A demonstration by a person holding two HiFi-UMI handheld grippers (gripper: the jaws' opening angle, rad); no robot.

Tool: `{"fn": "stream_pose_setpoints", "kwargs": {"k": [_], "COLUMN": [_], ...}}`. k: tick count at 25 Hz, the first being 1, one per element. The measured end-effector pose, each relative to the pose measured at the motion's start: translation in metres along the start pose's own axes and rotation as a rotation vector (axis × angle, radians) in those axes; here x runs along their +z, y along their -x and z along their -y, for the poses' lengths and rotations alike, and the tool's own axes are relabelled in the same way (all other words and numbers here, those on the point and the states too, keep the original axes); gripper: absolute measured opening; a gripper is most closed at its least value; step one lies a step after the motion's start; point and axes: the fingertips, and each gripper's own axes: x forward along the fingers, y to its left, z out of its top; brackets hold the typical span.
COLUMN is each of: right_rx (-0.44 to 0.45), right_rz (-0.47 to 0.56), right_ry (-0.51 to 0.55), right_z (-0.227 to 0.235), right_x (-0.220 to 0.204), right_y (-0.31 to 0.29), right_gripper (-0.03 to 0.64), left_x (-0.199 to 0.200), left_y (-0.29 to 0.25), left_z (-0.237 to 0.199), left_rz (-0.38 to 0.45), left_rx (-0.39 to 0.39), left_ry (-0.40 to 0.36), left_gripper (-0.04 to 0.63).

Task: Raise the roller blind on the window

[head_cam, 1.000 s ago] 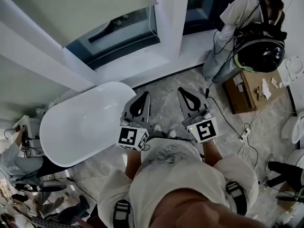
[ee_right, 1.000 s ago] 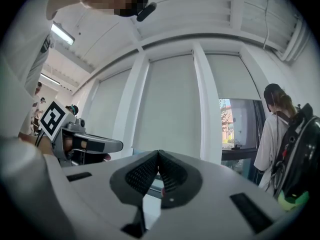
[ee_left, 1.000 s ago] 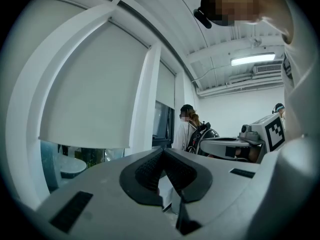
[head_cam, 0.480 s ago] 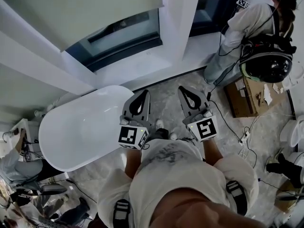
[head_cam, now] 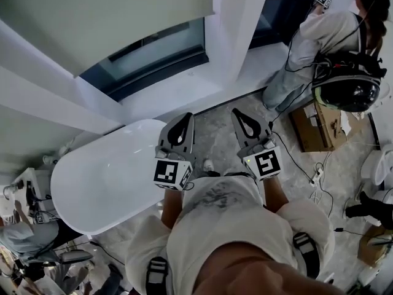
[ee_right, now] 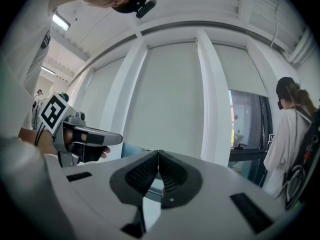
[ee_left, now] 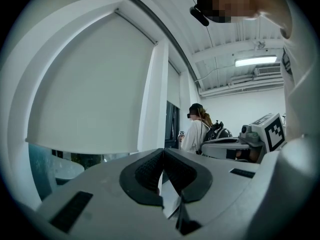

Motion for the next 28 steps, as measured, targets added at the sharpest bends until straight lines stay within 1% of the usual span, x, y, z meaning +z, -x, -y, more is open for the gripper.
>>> {"fn": "stream_pose_setpoints", "kwargs": {"k": [7, 12, 20, 24, 28], "right_rx": [-0.029, -0.029, 0.016, 0.042, 0.064], "right_rz": [-0.01, -0.016, -0.001, 0.008, 0.018], "right_ry": [0.009, 0.012, 0.014, 0.005, 0.002], "right_z": [0.01, 0.025, 0.04, 0.054, 0.075], "right_x": [0.0, -0.003, -0.007, -0.009, -0.009], "right_y": [-0.023, -0.04, -0.076, -0.097, -0.115], "right_gripper": [0.061, 0.061, 0.061, 0.061, 0.061], "left_x": [0.0, 0.0, -0.003, -0.004, -0.003], "left_y": [-0.021, -0.041, -0.066, -0.087, -0.111], "left_z": [-0.019, -0.026, -0.046, -0.056, -0.063], "left_rz": [-0.004, -0.007, -0.013, -0.016, -0.02], "left_rx": [-0.026, -0.032, 0.008, 0.029, 0.049], "left_ry": [0.003, 0.002, 0.002, 0.011, 0.003], "left_gripper": [0.008, 0.009, 0.009, 0.008, 0.008]}}
